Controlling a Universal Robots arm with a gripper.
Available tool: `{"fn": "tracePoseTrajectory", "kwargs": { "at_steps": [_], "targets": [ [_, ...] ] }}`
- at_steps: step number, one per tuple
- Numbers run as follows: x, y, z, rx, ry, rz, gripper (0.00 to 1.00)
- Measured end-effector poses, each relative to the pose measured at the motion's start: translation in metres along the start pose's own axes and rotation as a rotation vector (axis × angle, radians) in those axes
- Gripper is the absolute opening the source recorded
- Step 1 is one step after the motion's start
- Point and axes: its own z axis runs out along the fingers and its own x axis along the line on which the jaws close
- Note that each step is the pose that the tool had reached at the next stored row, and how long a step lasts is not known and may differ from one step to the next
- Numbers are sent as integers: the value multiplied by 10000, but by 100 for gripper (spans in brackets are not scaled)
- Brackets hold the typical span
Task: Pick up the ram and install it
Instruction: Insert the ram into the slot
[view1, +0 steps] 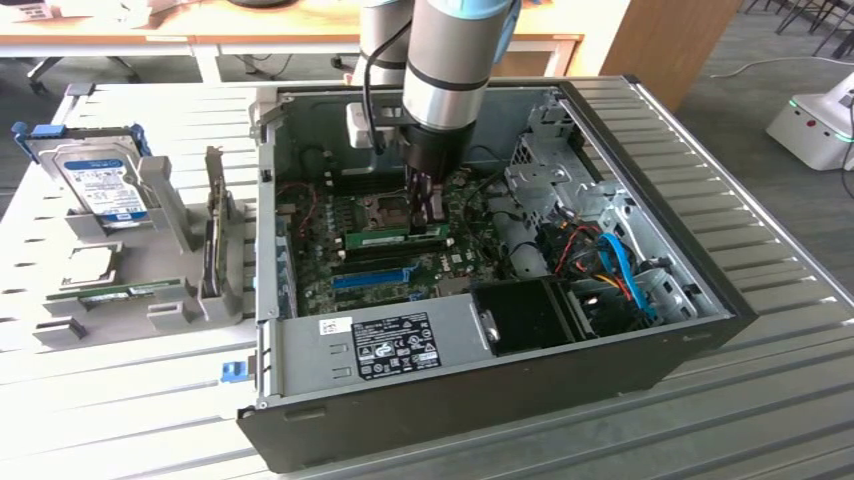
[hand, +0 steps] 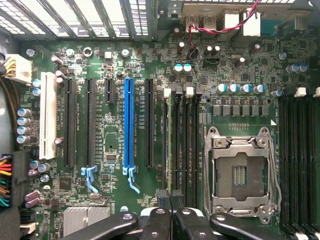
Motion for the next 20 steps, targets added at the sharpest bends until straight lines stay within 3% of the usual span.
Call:
{"fn": "tracePoseTrajectory", "kwargs": {
  "at_steps": [20],
  "targets": [
    [1, 2, 58, 2, -3, 2, 12]
  ]
}}
